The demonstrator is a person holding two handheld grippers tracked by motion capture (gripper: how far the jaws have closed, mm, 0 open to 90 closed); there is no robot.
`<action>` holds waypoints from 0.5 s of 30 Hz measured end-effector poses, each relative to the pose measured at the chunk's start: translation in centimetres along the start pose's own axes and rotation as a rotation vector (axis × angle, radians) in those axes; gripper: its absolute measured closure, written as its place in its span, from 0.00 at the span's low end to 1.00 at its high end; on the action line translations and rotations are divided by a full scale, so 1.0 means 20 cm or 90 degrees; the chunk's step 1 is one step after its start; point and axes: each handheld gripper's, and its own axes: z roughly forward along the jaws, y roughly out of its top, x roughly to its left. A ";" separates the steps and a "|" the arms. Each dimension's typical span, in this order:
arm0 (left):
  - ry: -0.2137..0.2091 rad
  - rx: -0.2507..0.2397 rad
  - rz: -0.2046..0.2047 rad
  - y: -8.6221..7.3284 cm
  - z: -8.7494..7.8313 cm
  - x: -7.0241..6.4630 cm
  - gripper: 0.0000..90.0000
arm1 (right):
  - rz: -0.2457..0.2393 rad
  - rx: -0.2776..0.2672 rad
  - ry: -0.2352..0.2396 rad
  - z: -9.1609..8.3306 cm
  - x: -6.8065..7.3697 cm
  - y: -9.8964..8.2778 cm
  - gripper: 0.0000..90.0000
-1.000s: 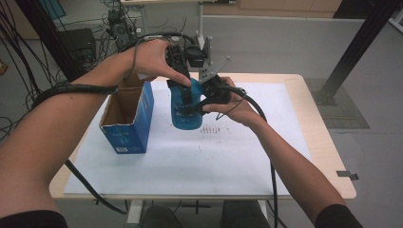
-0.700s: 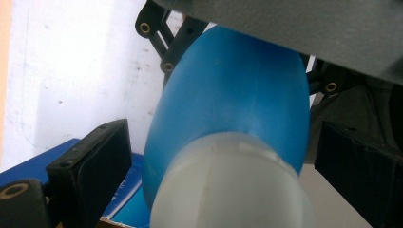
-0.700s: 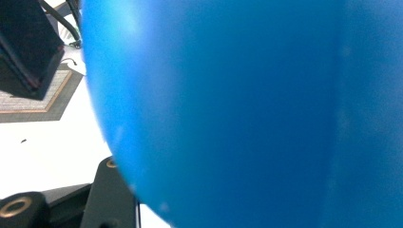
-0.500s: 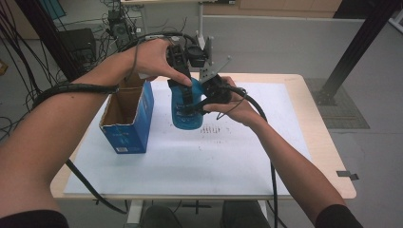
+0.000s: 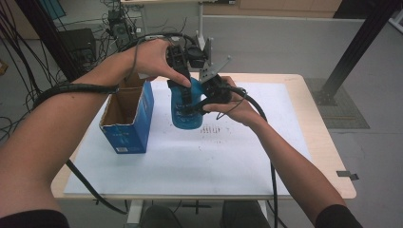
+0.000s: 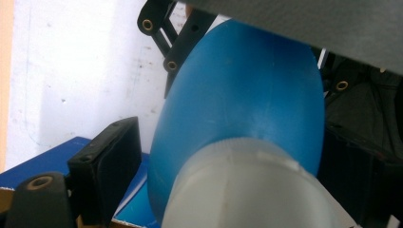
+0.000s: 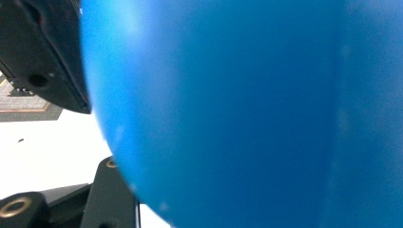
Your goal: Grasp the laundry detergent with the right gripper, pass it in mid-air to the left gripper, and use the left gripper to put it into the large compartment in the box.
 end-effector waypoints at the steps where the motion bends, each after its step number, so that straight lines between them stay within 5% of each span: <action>1: 0.000 0.001 0.001 0.00 0.00 0.00 0.17 | 0.001 0.002 0.000 0.00 0.00 0.00 0.49; 8: -0.006 0.005 0.010 0.01 0.00 0.00 0.30 | 0.009 0.017 -0.009 -0.01 0.02 0.00 0.49; 11: -0.011 0.005 0.013 0.00 0.00 0.00 0.34 | -0.001 0.017 -0.008 0.00 0.02 0.00 0.49; 12: -0.011 0.005 0.013 0.00 0.00 0.00 0.35 | -0.027 0.003 -0.012 0.01 0.01 0.01 0.49; 15: -0.016 0.006 0.014 0.00 0.00 0.00 0.38 | -0.009 0.014 -0.010 0.00 0.02 0.01 0.49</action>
